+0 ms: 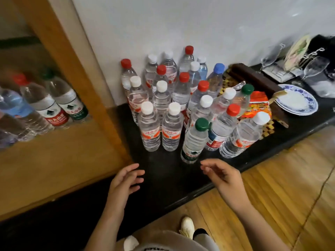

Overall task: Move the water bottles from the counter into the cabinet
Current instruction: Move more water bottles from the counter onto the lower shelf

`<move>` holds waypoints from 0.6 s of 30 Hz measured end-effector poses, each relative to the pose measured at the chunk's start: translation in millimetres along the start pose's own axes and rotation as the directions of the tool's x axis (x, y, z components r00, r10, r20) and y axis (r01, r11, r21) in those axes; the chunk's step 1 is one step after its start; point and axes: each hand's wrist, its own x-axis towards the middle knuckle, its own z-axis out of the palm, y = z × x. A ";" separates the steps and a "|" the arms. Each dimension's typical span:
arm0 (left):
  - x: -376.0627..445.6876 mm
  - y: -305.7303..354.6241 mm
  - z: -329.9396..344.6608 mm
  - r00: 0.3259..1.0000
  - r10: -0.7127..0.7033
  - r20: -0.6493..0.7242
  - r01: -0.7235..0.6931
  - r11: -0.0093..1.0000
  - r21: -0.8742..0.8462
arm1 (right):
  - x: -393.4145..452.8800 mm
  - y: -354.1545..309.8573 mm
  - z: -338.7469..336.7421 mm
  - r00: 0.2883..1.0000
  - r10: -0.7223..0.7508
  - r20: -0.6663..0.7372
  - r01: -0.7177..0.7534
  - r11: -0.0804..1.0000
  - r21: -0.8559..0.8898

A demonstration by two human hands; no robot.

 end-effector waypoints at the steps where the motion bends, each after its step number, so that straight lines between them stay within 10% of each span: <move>1: -0.1 -1.9 15.3 1.000 0.003 0.019 -0.004 0.999 0.031 | -1.1 12.9 -13.2 0.998 0.027 -0.053 -0.028 1.000 -0.009; 10: 20.8 -3.8 128.3 0.953 0.231 0.194 -0.269 0.941 0.206 | 30.8 84.0 -76.7 0.904 0.159 -0.397 -0.146 0.987 0.062; 18: 41.8 -5.1 169.9 0.929 0.338 0.153 -0.368 0.890 0.269 | 75.3 103.5 -96.8 0.990 0.097 -0.107 -0.074 0.977 0.199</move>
